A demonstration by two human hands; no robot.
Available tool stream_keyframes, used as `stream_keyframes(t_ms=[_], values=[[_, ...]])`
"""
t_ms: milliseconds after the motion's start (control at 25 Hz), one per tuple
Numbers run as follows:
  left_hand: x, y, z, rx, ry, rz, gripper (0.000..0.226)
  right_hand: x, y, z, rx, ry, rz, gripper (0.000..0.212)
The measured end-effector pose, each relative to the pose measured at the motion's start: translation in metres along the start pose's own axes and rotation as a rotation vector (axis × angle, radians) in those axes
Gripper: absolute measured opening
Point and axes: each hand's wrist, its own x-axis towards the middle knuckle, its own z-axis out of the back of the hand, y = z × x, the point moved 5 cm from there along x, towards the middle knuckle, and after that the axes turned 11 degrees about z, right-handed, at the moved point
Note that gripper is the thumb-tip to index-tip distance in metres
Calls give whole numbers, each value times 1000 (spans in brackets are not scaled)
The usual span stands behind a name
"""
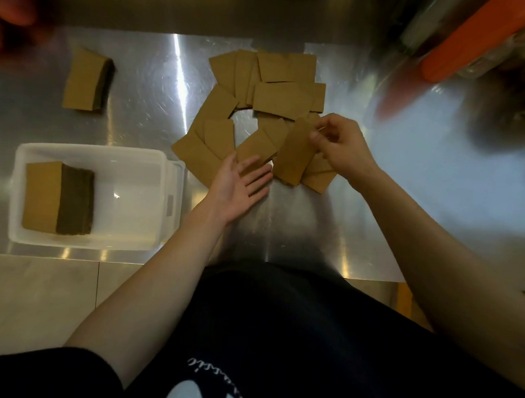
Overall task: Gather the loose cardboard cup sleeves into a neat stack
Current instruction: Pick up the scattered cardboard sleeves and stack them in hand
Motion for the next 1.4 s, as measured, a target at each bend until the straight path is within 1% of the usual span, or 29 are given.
stream_keyframes(t_ms=[120,200,280,360,400,480,600,720,800,840,960,1040,1120,1200,1240,1400], values=[[1,4,-3,181,14,49,65,-9,18,-1,-19,117,50,20],[0,6,-6,257,50,79,68,-11,26,-2,22,178,53,18],[-3,9,-11,290,187,127,74,-13,30,-9,62,238,36,16],[-7,14,-15,288,334,181,81,-16,33,-22,15,254,57,13],[-8,16,-16,290,378,194,83,-18,34,-29,-18,252,84,12],[-10,17,-17,299,419,186,83,-21,33,-40,-69,230,120,12],[-12,21,-12,266,402,170,83,-22,18,-42,-59,164,111,18],[-12,24,-4,164,399,169,80,-23,-15,-16,-60,-70,-42,25],[-13,25,1,99,417,153,80,-26,-39,3,-165,-189,-177,39],[-13,25,3,70,424,146,80,-29,-48,8,-234,-202,-237,47],[-13,29,6,21,409,138,78,-35,-62,1,-381,-141,-363,68],[-13,30,8,20,391,133,78,-37,-62,-8,-437,-130,-389,79],[-14,31,11,16,378,127,77,-38,-61,-13,-441,-151,-396,84],[-15,32,13,3,376,127,77,-37,-61,-14,-370,-180,-423,81],[-16,31,13,-6,376,129,76,-37,-62,-13,-319,-194,-421,76],[-17,31,17,-18,389,150,70,-40,-62,5,-74,-286,-309,36]])
